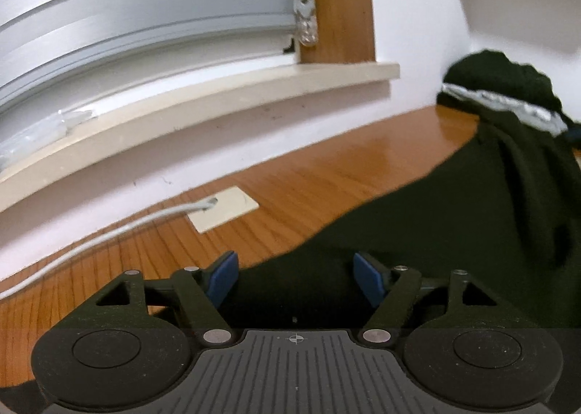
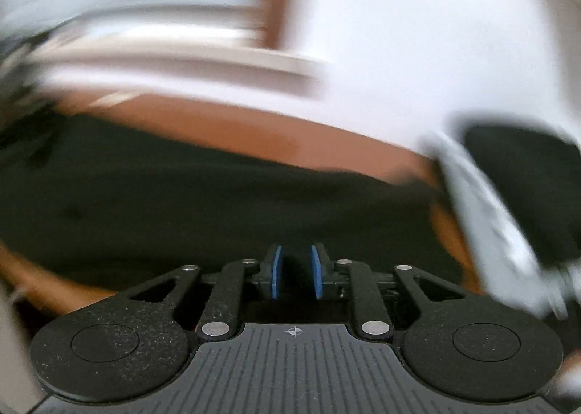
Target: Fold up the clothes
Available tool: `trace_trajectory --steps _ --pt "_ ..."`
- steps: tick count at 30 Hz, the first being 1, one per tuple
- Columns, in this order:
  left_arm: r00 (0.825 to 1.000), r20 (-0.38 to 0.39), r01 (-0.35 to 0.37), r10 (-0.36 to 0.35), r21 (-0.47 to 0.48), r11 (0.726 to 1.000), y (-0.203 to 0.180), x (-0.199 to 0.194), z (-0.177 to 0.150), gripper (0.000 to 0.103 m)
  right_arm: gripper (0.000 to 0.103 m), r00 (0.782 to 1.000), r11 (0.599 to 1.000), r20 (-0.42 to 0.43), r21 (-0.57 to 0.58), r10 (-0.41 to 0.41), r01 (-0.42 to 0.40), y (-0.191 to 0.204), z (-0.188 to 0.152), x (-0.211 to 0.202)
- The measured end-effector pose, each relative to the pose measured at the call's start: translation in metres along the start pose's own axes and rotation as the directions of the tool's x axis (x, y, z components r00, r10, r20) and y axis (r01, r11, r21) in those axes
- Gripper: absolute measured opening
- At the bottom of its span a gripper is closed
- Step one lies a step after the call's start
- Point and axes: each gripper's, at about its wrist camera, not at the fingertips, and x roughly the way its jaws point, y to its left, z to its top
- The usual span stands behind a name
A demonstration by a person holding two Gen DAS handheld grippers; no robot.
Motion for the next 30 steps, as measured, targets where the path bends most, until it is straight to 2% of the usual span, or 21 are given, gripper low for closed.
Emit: trace_trajectory --steps 2,4,9,15,17,19,20,22,25,30 --pt "1.000 -0.010 0.008 -0.008 0.008 1.000 0.000 0.000 -0.003 0.074 0.033 0.999 0.991 -0.008 0.126 -0.039 0.039 -0.033 -0.011 0.012" --pt "1.000 -0.020 0.000 0.000 -0.001 1.000 0.004 0.000 -0.004 0.074 0.034 0.999 0.970 -0.016 0.237 -0.049 0.052 -0.056 -0.020 0.023" --pt "0.999 -0.049 0.004 -0.005 -0.016 1.000 0.008 0.004 -0.006 0.074 0.039 0.999 0.907 0.022 0.419 -0.037 0.024 -0.077 -0.038 0.040" --pt "0.999 -0.024 -0.032 0.033 0.033 0.999 -0.001 -0.001 -0.006 0.074 0.039 0.996 0.898 0.052 0.438 -0.077 0.047 -0.080 -0.036 0.054" --pt "0.999 -0.020 -0.041 0.043 0.066 0.997 -0.008 -0.002 -0.007 0.074 0.037 0.994 0.906 0.056 0.419 -0.096 0.064 -0.079 -0.032 0.056" --pt "0.998 -0.027 -0.048 0.050 0.082 0.995 -0.010 0.000 -0.007 0.077 0.009 0.991 0.916 0.066 0.394 -0.113 0.078 -0.078 -0.027 0.057" --pt "0.998 -0.031 -0.045 0.047 0.073 0.996 -0.008 0.000 -0.007 0.077 0.004 0.990 0.920 0.071 0.382 -0.121 0.085 -0.077 -0.024 0.057" --pt "0.998 -0.040 -0.038 0.040 0.048 0.998 -0.003 0.002 -0.006 0.077 0.004 0.984 0.930 0.095 0.351 -0.148 0.106 -0.075 -0.017 0.052" --pt "0.998 -0.052 -0.031 0.031 0.016 0.999 0.002 0.004 -0.006 0.077 0.003 0.962 0.941 0.176 0.304 -0.206 0.146 -0.071 0.003 0.021" --pt "0.997 -0.057 -0.041 0.043 0.036 0.999 -0.001 0.005 -0.007 0.077 0.003 0.940 0.937 0.180 0.253 -0.291 0.241 -0.070 0.009 -0.021"
